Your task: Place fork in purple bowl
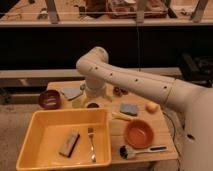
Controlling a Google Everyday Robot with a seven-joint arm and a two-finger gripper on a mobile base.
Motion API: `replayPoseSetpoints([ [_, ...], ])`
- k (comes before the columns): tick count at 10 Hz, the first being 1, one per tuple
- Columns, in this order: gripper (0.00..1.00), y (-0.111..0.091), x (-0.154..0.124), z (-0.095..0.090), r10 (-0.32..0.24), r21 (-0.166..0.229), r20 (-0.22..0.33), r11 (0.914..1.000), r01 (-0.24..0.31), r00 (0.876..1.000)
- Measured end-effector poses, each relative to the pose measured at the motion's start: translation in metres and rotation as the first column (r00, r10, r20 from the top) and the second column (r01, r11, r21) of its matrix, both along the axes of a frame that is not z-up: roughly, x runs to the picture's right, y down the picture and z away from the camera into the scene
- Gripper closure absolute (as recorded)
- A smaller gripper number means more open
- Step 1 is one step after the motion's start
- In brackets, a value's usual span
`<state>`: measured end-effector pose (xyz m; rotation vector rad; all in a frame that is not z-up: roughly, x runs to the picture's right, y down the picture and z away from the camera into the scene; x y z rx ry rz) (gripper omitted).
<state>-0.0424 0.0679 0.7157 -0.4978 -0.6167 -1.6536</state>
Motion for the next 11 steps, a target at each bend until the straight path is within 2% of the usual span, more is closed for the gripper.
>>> replayPoseSetpoints([
  [1,0.2,0.012,-0.005,0.0,0.007,-0.044,0.019,0.999,-0.006,1.0],
  [2,0.2,0.021,-0.003,-0.001,0.014,-0.069,0.03,0.9976,-0.011,0.999],
  [3,0.2,0.031,-0.004,-0.004,0.04,-0.089,0.069,0.9954,-0.034,0.997],
  [4,0.2,0.04,-0.004,-0.008,0.055,-0.092,0.102,0.9947,-0.046,0.993],
  [8,0.2,0.057,-0.023,-0.017,0.004,-0.044,0.179,0.999,0.004,0.984],
  [9,0.2,0.059,-0.024,-0.017,-0.01,-0.029,0.189,0.9995,0.016,0.982],
  [11,0.2,0.059,-0.025,-0.017,-0.013,-0.027,0.192,0.9995,0.019,0.981],
])
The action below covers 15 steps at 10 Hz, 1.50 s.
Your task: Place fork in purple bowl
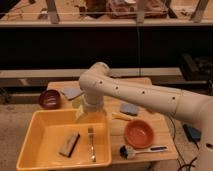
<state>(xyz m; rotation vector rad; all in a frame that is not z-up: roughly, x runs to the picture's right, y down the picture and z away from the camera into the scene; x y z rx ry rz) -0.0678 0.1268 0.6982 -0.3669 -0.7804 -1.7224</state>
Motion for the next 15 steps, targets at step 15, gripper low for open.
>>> replayPoseSetpoints([
  [15,0.26,0.072,-0.005,0.065,0.01,0.028,-0.008,0.9996,-0.009,1.0],
])
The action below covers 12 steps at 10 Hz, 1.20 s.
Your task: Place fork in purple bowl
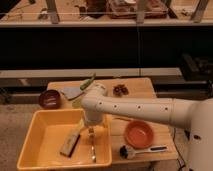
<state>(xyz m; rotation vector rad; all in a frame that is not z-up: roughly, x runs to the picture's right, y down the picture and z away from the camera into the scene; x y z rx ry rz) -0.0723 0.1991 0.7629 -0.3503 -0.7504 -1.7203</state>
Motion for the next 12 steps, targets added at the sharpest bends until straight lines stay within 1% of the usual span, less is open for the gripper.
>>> replayPoseSetpoints([
  [1,0.38,0.0,0.003,0.004,-0.006,0.007,-0.009,1.0,0.006,1.0],
  [2,0.44,0.0,0.004,0.004,-0.005,0.008,-0.011,1.0,0.005,1.0],
  [3,0.46,0.0,0.003,0.006,-0.006,0.008,-0.01,0.9999,0.006,1.0],
  [4,0.46,0.002,0.002,0.007,-0.007,0.007,-0.007,0.9999,0.007,1.0],
  [7,0.46,0.014,-0.002,0.014,-0.012,-0.007,-0.005,0.9999,0.011,1.0],
  [9,0.46,0.024,-0.003,0.024,-0.015,-0.02,-0.011,0.9997,0.015,1.0],
  [12,0.46,0.035,-0.009,0.039,-0.014,-0.053,-0.015,0.9985,0.013,1.0],
])
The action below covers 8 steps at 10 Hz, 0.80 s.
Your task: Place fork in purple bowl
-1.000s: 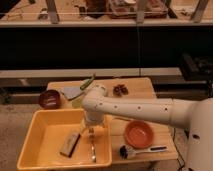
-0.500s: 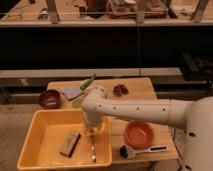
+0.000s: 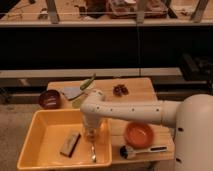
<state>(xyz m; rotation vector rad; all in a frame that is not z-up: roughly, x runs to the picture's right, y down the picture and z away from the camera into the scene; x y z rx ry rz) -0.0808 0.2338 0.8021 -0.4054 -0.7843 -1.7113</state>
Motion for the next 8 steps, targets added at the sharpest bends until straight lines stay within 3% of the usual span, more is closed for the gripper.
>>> replayPoseSetpoints([
  [5,0.46,0.02,0.002,-0.002,0.015,-0.054,-0.027,0.9984,-0.016,1.0],
  [8,0.46,0.026,0.005,-0.005,0.019,-0.066,-0.042,0.9976,-0.022,0.999],
])
